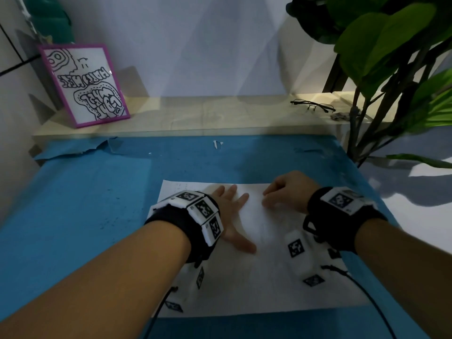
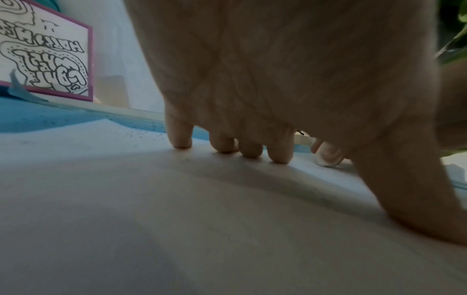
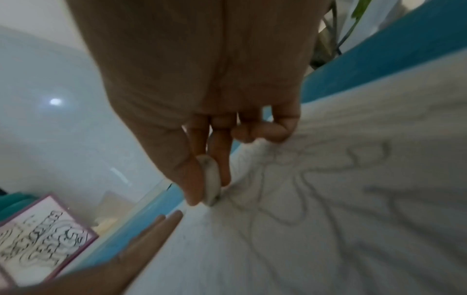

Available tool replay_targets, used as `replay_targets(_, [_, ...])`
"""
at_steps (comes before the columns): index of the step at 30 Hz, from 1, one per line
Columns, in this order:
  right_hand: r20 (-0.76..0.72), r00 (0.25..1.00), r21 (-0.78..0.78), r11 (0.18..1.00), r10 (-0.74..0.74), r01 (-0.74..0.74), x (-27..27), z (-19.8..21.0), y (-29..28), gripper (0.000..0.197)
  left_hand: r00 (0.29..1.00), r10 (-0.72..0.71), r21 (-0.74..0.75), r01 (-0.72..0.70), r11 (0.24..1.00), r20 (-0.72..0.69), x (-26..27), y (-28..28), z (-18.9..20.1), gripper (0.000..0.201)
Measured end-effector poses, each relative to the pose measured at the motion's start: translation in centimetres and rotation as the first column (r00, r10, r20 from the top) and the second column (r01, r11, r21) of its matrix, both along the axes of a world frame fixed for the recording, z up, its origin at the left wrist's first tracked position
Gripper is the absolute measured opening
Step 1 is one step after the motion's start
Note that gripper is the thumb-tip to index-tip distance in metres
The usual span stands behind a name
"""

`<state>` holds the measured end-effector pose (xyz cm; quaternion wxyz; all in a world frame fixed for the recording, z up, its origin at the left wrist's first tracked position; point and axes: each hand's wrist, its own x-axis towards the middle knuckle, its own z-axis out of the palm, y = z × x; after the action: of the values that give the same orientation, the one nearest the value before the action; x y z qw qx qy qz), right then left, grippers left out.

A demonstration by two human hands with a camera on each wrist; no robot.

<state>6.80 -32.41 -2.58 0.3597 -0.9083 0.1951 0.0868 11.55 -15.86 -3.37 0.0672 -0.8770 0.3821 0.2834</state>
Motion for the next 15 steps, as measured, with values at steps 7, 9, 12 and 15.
replay_targets(7, [0.066, 0.988, -0.147, 0.981, 0.136, -0.125, 0.0, -0.3, 0.3, 0.009, 1.0, 0.002, 0.007, -0.002, 1.0, -0.001, 0.2, 0.1, -0.2, 0.117])
replay_targets(9, [0.055, 0.978, -0.258, 0.949, 0.199, -0.179, 0.4, -0.3, 0.8, 0.013, 1.0, -0.001, 0.004, 0.001, 1.0, 0.003, 0.2, 0.1, -0.2, 0.117])
replay_targets(12, [-0.02, 0.949, -0.268, 0.913, 0.314, -0.308, 0.7, -0.1, 1.8, 0.013, 1.0, -0.001, -0.005, 0.001, 1.0, 0.007, 0.3, 0.2, -0.3, 0.117])
replay_targets(15, [0.023, 0.97, -0.277, 0.934, 0.243, -0.228, 1.0, 0.0, 1.5, 0.015, 1.0, 0.001, 0.002, -0.001, 1.0, 0.004, 0.4, 0.1, -0.6, 0.118])
